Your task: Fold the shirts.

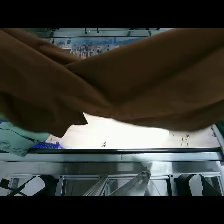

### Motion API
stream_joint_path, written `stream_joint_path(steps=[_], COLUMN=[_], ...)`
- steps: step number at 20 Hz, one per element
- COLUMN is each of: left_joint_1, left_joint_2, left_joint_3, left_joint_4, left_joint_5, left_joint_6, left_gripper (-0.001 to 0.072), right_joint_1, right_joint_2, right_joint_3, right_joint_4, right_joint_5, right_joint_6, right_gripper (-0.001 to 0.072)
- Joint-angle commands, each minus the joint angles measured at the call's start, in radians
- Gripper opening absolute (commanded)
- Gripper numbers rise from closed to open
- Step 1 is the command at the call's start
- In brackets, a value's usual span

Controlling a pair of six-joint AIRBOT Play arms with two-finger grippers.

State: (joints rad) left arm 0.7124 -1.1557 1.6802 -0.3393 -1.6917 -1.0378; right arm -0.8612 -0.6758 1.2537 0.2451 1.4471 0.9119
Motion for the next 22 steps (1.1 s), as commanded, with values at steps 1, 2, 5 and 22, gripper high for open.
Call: stream_joint_path(steps=[1,2,5,22], left_joint_1=[-0.030,-0.104,-0.341,-0.354], left_joint_2=[-0.002,-0.036,-0.194,-0.798], left_joint_3=[-0.051,-0.083,-0.175,0.142], left_joint_4=[0.205,0.264,0.507,1.097], left_joint_5=[0.060,0.074,0.185,0.025], left_joint_6=[0.003,0.021,0.052,-0.185], left_gripper=[0.0033,0.0033,0.0033,0.0317], right_joint_1=[0.110,0.174,0.396,0.145], right_joint_2=[-0.045,-0.081,-0.233,-0.795], right_joint_3=[0.014,-0.016,-0.172,-0.194], right_joint_4=[-0.378,-0.443,-0.598,-1.014], right_joint_5=[-0.141,-0.147,-0.241,-0.038], right_joint_6=[0.042,0.047,0.045,0.069], right_gripper=[0.0017,0.0017,0.0018,0.0475])
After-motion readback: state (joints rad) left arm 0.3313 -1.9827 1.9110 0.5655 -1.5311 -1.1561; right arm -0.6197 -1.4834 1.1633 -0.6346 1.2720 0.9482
